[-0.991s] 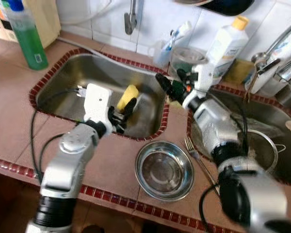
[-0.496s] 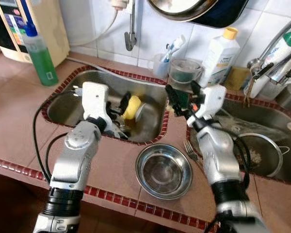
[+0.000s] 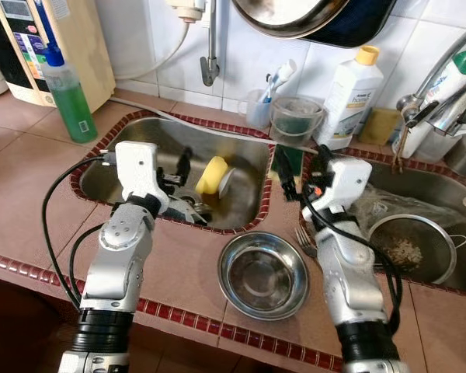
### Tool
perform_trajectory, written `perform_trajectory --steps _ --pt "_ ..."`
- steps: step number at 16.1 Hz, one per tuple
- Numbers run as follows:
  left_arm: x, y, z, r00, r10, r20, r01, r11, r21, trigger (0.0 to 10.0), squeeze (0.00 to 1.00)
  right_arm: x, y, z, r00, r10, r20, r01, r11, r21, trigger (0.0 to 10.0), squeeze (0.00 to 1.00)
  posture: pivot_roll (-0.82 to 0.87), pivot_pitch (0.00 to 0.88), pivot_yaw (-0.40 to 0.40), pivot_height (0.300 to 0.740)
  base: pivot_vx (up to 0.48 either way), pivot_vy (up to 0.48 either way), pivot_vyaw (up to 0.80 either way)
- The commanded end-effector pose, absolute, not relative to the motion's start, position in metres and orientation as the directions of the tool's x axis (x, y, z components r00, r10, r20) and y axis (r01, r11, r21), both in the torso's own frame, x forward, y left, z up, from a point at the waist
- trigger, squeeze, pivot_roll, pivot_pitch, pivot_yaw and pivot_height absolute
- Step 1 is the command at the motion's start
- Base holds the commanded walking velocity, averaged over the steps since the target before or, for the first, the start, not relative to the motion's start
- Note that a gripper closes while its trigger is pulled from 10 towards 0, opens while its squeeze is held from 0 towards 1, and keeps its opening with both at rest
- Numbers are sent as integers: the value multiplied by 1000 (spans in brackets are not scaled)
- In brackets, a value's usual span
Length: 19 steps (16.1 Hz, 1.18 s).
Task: Kitchen organization
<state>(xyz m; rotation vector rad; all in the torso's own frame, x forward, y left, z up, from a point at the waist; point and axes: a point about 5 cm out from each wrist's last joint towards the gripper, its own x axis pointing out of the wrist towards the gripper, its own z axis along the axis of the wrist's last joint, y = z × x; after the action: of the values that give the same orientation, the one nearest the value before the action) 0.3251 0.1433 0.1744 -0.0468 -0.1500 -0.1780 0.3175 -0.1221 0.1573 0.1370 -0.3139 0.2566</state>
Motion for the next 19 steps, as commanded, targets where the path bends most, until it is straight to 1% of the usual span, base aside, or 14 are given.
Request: perform_trajectory --steps 1,5,15,17,19 --pt "326 143 176 972 -172 159 179 983 -32 10000 0 317 -123 160 919 232 320 -269 960 76 10000 0 1 0 -52 740 0 0 0" --pt "324 144 173 974 -159 160 166 985 -35 10000 0 322 -122 168 917 226 328 -264 962 74 10000 0 5 0 -66 740 0 0 0" --pt "322 141 171 976 -155 155 163 986 -44 10000 0 320 -115 164 911 285 299 -313 949 48 10000 0 17 0 -95 740 0 291 0" --pt "322 141 170 976 -155 155 163 986 -42 10000 0 319 -114 163 909 294 295 -320 946 44 10000 0 18 0 -98 740 0 0 0" --pt "321 140 170 976 -155 154 163 986 -42 10000 0 318 -113 163 908 300 292 -326 944 43 10000 0 19 0 -101 740 0 -446 0"
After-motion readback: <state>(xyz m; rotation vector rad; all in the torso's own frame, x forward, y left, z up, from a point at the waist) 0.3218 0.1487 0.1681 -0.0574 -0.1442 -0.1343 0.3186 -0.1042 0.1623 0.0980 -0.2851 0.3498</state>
